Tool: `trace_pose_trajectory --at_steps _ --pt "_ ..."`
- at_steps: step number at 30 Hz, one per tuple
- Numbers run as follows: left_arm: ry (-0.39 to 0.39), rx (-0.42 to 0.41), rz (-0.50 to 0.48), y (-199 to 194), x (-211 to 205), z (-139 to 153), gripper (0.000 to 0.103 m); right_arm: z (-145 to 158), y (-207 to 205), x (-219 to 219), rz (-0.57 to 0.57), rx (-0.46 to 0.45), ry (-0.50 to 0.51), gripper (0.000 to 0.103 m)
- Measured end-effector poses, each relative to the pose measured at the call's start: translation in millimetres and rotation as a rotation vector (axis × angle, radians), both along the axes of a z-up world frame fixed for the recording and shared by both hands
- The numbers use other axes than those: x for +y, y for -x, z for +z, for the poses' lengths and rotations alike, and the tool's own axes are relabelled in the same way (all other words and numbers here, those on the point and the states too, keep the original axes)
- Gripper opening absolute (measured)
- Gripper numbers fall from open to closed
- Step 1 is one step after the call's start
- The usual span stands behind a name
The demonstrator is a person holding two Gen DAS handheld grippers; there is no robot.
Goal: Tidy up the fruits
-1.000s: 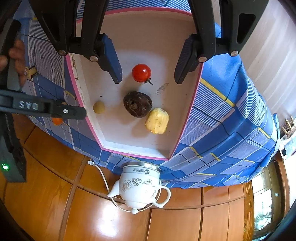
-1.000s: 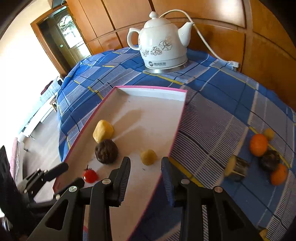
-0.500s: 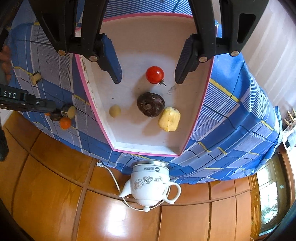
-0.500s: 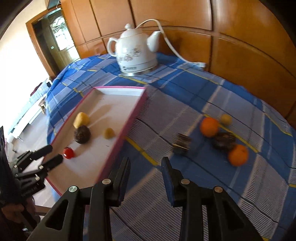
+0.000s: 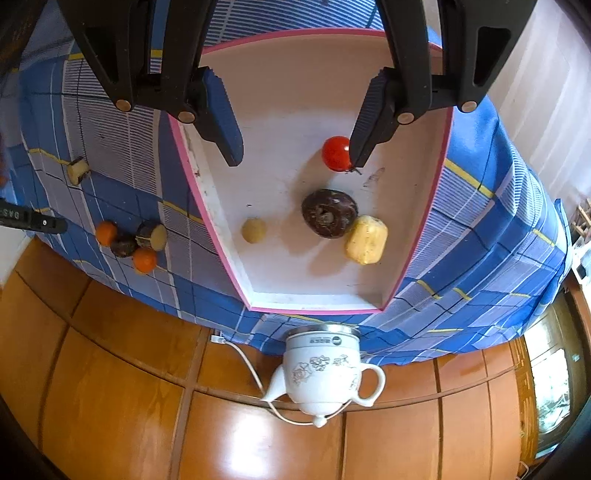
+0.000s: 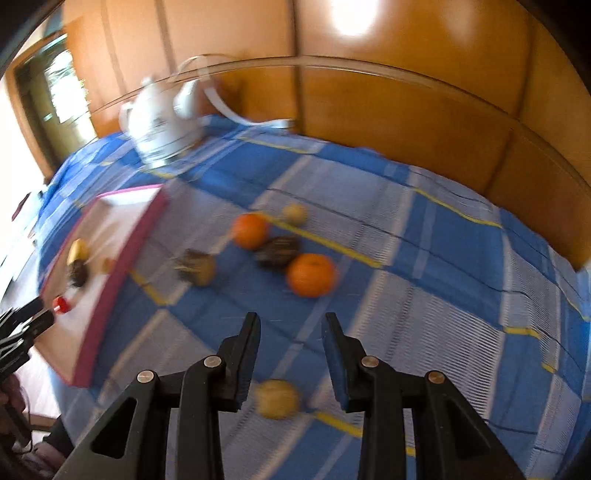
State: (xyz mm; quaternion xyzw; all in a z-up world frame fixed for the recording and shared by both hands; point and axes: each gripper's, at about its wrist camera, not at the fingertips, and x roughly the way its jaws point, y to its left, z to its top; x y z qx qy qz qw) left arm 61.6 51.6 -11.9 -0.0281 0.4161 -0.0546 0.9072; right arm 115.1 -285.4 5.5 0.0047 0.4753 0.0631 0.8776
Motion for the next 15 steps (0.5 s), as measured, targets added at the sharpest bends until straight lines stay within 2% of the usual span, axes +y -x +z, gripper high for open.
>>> trace_pose_trajectory --at_steps 4,7,11,15 --pt "-0.016 -0.006 -0.040 -2 -15 5 0.060 -13 -3 -37 -0.129 0.017 -0.037 0.035" --pt "-0.025 -0.014 -0.074 -7 -28 9 0.060 -23 -8 -54 -0.214 0.072 -0.046 0.035" --pt "-0.032 -0.011 -0.126 -14 -50 13 0.060 -23 -10 -60 -0.242 0.084 -0.065 0.035" --pt "-0.040 -0.010 -0.199 -22 -81 18 0.060 -24 -12 -54 -0.223 0.095 -0.061 0.035"
